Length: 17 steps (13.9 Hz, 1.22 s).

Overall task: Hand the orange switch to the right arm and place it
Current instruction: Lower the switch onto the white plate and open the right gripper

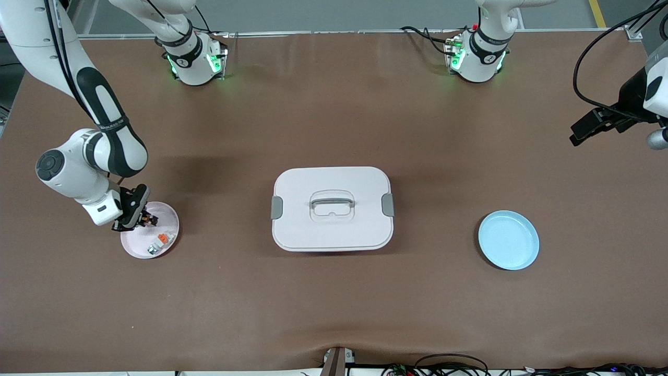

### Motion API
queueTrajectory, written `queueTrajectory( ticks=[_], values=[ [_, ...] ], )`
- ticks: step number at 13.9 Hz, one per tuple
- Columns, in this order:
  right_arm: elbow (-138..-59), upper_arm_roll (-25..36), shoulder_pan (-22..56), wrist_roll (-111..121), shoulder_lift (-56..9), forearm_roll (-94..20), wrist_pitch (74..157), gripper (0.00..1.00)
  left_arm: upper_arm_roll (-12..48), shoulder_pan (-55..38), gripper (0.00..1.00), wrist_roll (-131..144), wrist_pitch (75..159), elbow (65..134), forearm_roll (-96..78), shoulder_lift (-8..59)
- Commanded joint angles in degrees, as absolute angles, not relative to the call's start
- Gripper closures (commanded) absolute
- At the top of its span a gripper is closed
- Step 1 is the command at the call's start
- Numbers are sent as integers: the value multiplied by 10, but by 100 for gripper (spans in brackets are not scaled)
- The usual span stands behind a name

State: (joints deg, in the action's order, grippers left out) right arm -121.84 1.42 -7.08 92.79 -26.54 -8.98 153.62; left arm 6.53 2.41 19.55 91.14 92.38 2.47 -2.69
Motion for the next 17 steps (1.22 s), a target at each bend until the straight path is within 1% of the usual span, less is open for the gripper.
queueTrajectory(
  ticks=[1, 5, 6, 7, 13, 17],
  values=[
    [-1208, 4, -81, 935, -279, -102, 1546, 100, 69, 29, 0, 198, 918, 933, 17, -34],
    [-1201, 4, -83, 932, -291, -103, 1546, 100, 69, 27, 0, 210, 922, 933, 16, -34],
    [-1201, 4, -83, 929, -291, -106, 1545, 97, 69, 26, 0, 215, 922, 933, 16, -34],
    [-1201, 4, -83, 929, -291, -114, 1544, 1, 70, 25, 0, 215, 922, 933, 16, -34],
    [-1199, 4, -83, 933, -284, -122, 1524, 0, 70, 25, 0, 215, 922, 933, 15, -38],
    [-1160, 6, -83, 932, -263, -122, 1426, 0, 70, 25, 0, 215, 921, 933, 15, -40]
  ],
)
